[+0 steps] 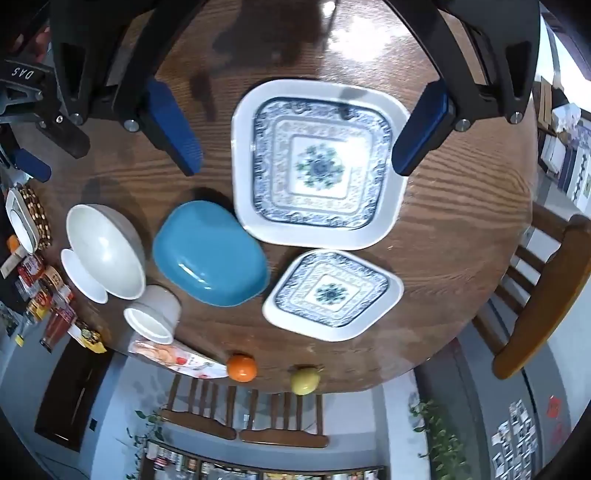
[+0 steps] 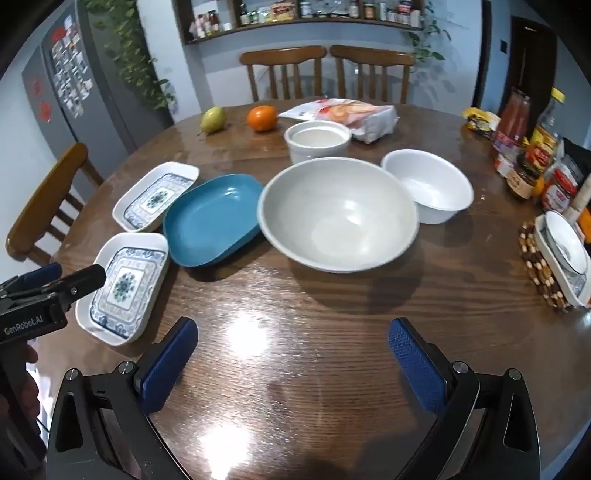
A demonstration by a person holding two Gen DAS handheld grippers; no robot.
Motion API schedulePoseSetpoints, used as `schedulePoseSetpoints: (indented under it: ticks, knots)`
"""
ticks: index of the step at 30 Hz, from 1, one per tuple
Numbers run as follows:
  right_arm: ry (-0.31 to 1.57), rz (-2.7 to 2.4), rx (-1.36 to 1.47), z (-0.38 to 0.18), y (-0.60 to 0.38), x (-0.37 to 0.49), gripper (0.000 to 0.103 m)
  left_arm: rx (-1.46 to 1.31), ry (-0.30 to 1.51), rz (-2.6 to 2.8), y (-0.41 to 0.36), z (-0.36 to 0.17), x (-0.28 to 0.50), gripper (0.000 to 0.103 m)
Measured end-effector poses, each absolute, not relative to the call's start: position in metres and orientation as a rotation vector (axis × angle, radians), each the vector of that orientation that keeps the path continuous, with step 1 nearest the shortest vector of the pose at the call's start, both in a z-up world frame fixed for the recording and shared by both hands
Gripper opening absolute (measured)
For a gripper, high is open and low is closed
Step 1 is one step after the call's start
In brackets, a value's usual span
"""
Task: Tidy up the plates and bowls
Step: 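Grasp the rim of the nearer blue-patterned square plate with both grippers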
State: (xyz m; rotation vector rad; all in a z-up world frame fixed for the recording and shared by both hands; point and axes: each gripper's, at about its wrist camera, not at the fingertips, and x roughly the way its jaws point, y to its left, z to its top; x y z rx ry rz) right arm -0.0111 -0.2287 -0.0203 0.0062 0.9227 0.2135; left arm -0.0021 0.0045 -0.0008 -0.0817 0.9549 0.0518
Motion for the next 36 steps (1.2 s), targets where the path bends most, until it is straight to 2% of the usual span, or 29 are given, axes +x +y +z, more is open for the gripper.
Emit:
schedulePoseSetpoints:
  ticks: [16, 19, 21, 22, 24, 28, 30, 31, 32, 33, 36]
  knots:
    - [0.974, 0.392, -0.016, -0.031, -0.171, -0.008, 0.103, -0.177, 0.984, 0.139, 0.062, -0.029, -0.015, 0.101]
    - [1.004, 0.453, 0.017, -0.038, -0.156, -0.002, 0.103, -0.159, 0.976, 0.144, 0.074, -0.036, -0.011, 0.09]
    - [1.018, 0.478, 0.014, -0.043, -0.142, 0.003, 0.101, -0.164, 0.986, 0.138, 0.081, -0.042, -0.008, 0.073]
    - [1.023, 0.487, 0.012, -0.046, -0.135, 0.006, 0.099, -0.166, 1.006, 0.136, 0.084, -0.046, -0.006, 0.07]
    - [1.048, 0.505, 0.02, -0.052, -0.124, 0.012, 0.081, -0.181, 1.046, 0.126, 0.087, -0.053, -0.002, 0.063]
    - [1.113, 0.487, 0.048, -0.068, -0.111, 0.025, 0.064, -0.209, 1.076, 0.091, 0.088, -0.062, 0.002, 0.046]
    - [1.123, 0.496, 0.041, -0.072, -0.105, 0.028, 0.041, -0.209, 1.089, 0.08, 0.089, -0.066, 0.003, 0.033]
    - [1.118, 0.499, 0.017, -0.071, -0.101, 0.027, 0.036, -0.215, 1.091, 0.065, 0.089, -0.068, 0.002, 0.025]
    - [1.122, 0.512, -0.002, -0.072, -0.095, 0.027, 0.022, -0.209, 1.086, 0.061, 0.088, -0.067, 0.001, 0.021]
    - [1.128, 0.521, -0.011, -0.073, -0.093, 0.028, 0.014, -0.197, 1.081, 0.068, 0.087, -0.066, 0.0, 0.02]
    - [1.116, 0.499, -0.061, -0.071, -0.089, 0.025, 0.012, -0.184, 1.068, 0.077, 0.091, -0.063, -0.007, 0.017]
